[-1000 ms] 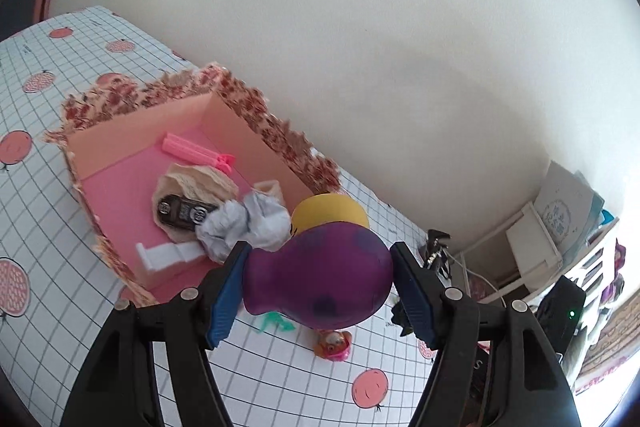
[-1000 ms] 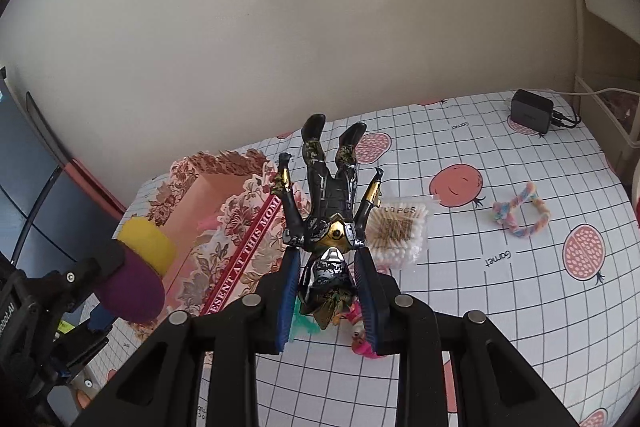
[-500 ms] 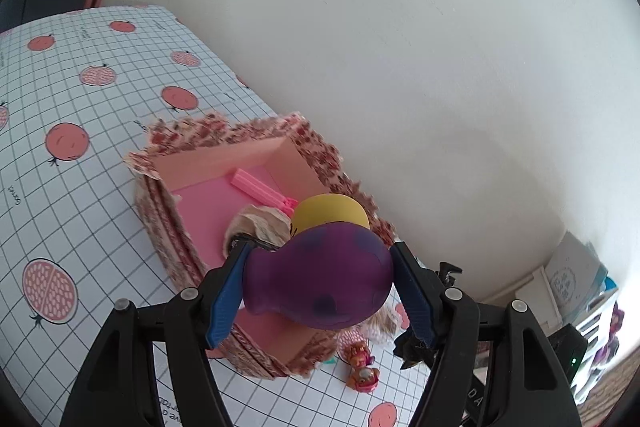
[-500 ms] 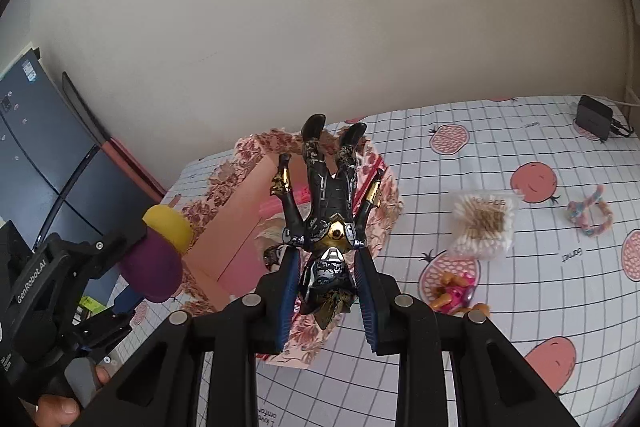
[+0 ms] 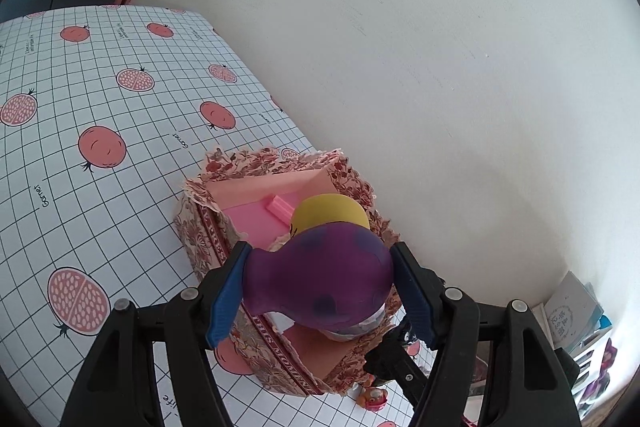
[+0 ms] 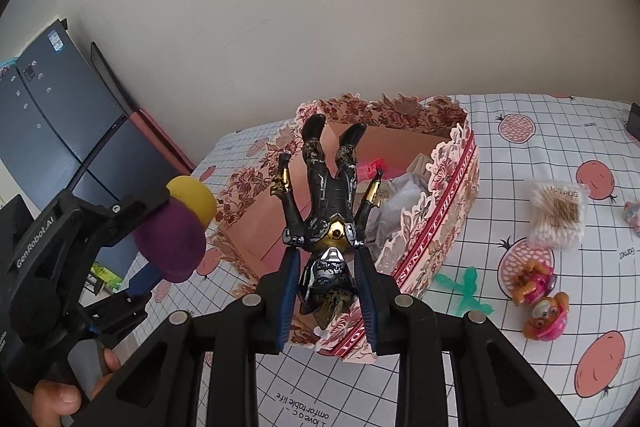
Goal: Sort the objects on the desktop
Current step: 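Open both grippers to drop the purple toy and action figure into the box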
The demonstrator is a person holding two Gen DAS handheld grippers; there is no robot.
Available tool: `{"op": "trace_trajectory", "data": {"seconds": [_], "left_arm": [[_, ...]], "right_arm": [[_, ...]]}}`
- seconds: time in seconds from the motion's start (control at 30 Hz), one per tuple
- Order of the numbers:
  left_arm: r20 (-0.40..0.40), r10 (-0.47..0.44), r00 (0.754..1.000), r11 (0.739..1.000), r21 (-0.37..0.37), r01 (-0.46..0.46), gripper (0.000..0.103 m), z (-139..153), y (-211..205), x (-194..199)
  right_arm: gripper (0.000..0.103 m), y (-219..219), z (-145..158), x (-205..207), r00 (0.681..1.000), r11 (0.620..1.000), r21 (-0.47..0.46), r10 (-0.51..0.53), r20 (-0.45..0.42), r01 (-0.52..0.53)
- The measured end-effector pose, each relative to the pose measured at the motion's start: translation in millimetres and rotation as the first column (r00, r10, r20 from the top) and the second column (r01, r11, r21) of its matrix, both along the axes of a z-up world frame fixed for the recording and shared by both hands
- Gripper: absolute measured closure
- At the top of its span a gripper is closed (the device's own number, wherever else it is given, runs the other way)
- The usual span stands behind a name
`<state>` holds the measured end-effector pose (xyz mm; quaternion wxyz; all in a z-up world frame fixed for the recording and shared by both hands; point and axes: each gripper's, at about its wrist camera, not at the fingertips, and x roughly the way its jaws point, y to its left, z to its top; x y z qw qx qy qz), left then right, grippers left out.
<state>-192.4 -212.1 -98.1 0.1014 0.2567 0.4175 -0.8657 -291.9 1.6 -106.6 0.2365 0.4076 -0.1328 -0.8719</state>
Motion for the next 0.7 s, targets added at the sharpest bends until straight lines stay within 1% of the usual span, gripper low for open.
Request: {"op": "trace_trajectory", "data": {"seconds": [0.1, 0.2, 0.27, 0.3, 0.33, 0.47, 0.7], "left_arm": [[0.005, -0.011, 1.000, 1.000, 0.010, 0.011, 0.032, -3.4, -2.0, -1.9], [0.015, -0.034, 0.999, 0.999, 0.021, 0.033, 0.031, -6.0, 0.3, -5.9], [0.014, -0.052, 0.999, 0.998, 0.022, 0.051, 0.031, -6.7, 3.0, -8.3], [0.017, -0.058, 0.998, 0.998, 0.022, 0.058, 0.029, -6.7, 4.0, -9.2], [0.022, -0.063, 0.998, 0.998, 0.019, 0.063, 0.027, -6.9, 5.0, -10.2], [0.045, -0.065, 0.997, 0.998, 0.025, 0.064, 0.027, -10.8, 6.0, -11.6], [0.068, -0.059, 0.996, 0.998, 0.020, 0.057, 0.026, -12.6, 7.2, -11.7]], "right_arm": [[0.071, -3.9, -1.4, 0.4, 1.000, 1.000, 0.003, 0.004, -0.001, -0.004], [0.069, -5.5, -6.3, -2.4, 1.000, 1.000, 0.007, 0.005, 0.018, -0.005], [0.054, -6.1, -9.2, -3.2, 1.000, 1.000, 0.004, 0.001, 0.027, -0.001], [0.052, -5.8, -9.4, -3.2, 1.000, 1.000, 0.000, 0.001, 0.026, -0.001], [0.052, -5.9, -9.2, -3.1, 1.000, 1.000, -0.004, 0.004, 0.025, -0.004], [0.051, -5.8, -9.4, -4.3, 1.000, 1.000, 0.007, 0.007, 0.021, -0.008], [0.051, -3.3, -8.1, -4.7, 1.000, 1.000, -0.002, 0.009, 0.025, -0.009]]}}
